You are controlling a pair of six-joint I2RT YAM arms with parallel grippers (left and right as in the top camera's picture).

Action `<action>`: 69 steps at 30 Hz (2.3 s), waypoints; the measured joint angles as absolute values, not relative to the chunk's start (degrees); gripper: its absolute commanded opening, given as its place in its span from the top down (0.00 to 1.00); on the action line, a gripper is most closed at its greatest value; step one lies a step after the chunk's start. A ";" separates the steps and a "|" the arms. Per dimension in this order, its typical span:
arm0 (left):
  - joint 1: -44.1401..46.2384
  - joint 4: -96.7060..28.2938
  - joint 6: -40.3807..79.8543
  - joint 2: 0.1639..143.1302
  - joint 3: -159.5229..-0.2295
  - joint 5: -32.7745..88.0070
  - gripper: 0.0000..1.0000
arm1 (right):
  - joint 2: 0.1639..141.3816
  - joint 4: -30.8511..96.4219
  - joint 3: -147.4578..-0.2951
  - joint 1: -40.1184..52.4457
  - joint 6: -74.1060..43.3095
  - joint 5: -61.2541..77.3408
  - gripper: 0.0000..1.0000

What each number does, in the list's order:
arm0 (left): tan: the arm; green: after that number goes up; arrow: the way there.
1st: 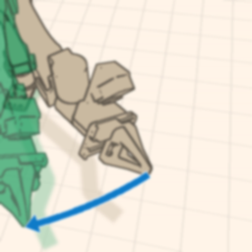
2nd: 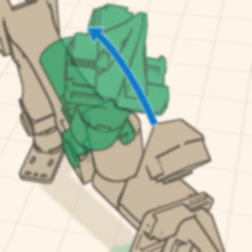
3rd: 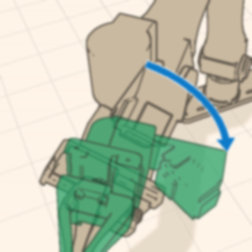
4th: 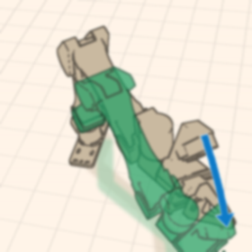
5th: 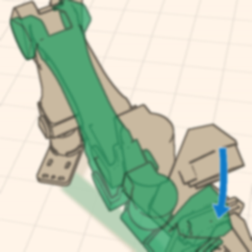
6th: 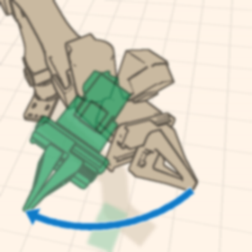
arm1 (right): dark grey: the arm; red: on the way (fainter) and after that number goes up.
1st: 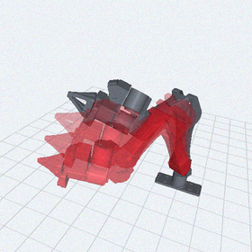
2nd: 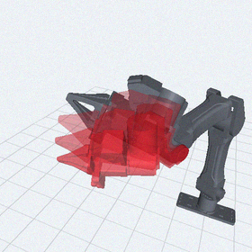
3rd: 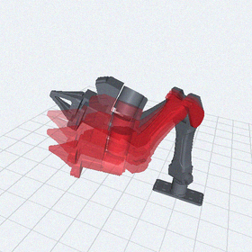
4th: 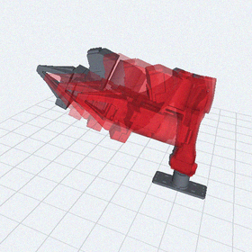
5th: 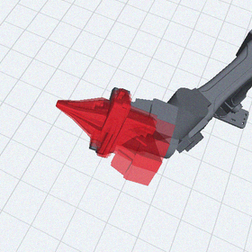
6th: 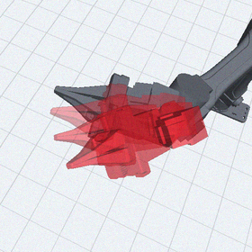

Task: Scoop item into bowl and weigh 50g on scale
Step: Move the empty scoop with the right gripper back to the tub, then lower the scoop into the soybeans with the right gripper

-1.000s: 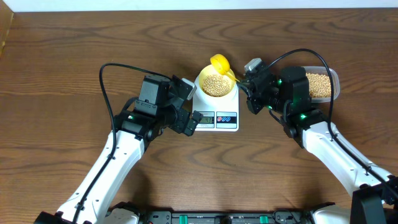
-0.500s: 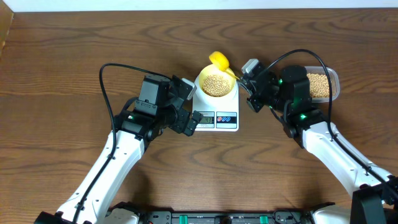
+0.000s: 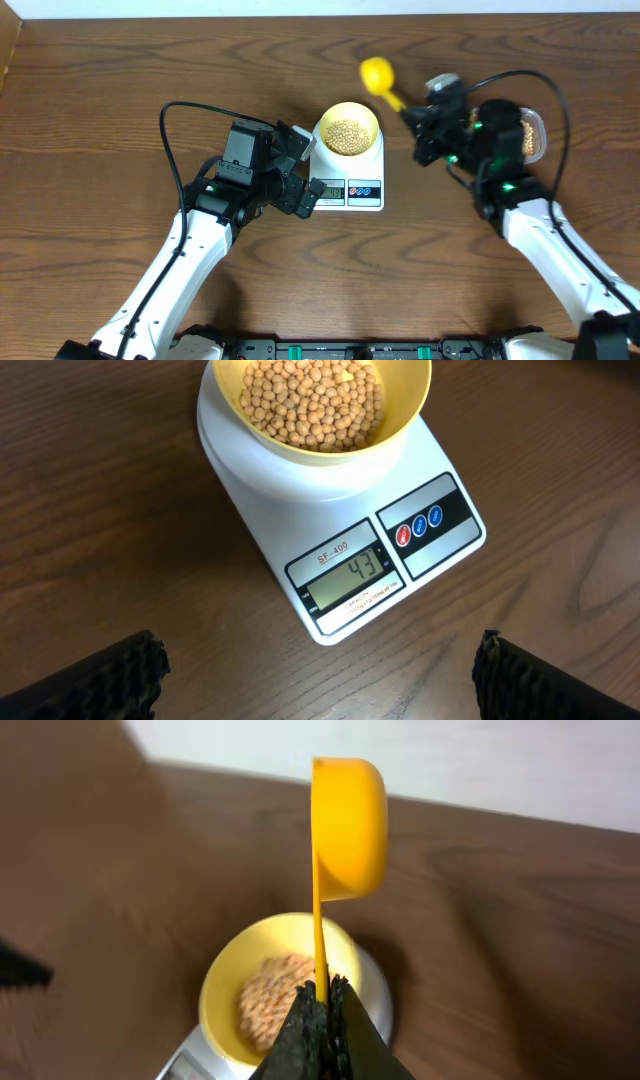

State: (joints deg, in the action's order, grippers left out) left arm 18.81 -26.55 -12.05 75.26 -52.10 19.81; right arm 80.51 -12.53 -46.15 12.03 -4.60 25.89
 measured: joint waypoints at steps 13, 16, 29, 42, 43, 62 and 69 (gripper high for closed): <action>18.81 -26.57 -12.08 75.26 -52.10 19.81 0.00 | 67.88 8.60 -46.15 -4.45 -11.99 14.52 0.99; 18.81 -26.59 -12.08 75.26 -52.10 19.81 0.00 | 66.17 14.87 -46.19 -4.82 -12.43 9.19 0.99; 18.81 -26.55 -12.08 75.26 -52.10 19.81 0.00 | 70.78 19.29 -46.19 -4.86 -12.62 -1.61 0.98; 18.81 -26.55 -12.08 75.26 -52.10 19.81 0.00 | 74.46 20.51 -46.19 -4.86 -12.64 -1.63 0.99; 18.81 -26.55 -12.08 75.26 -52.10 19.81 0.00 | 75.13 20.51 -46.19 -4.86 -12.64 -1.28 0.99; 18.81 -26.55 -12.08 75.26 -52.10 19.81 0.00 | 80.20 18.83 -46.19 -5.13 -16.97 12.34 0.99; 18.81 -26.55 -12.05 75.26 -52.10 19.81 0.00 | 80.20 18.83 -46.19 -5.61 -20.32 14.22 0.99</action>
State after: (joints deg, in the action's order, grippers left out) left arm 18.81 -26.55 -12.05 75.26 -52.10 19.81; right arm 80.20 18.83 -46.19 -5.61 -20.32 14.22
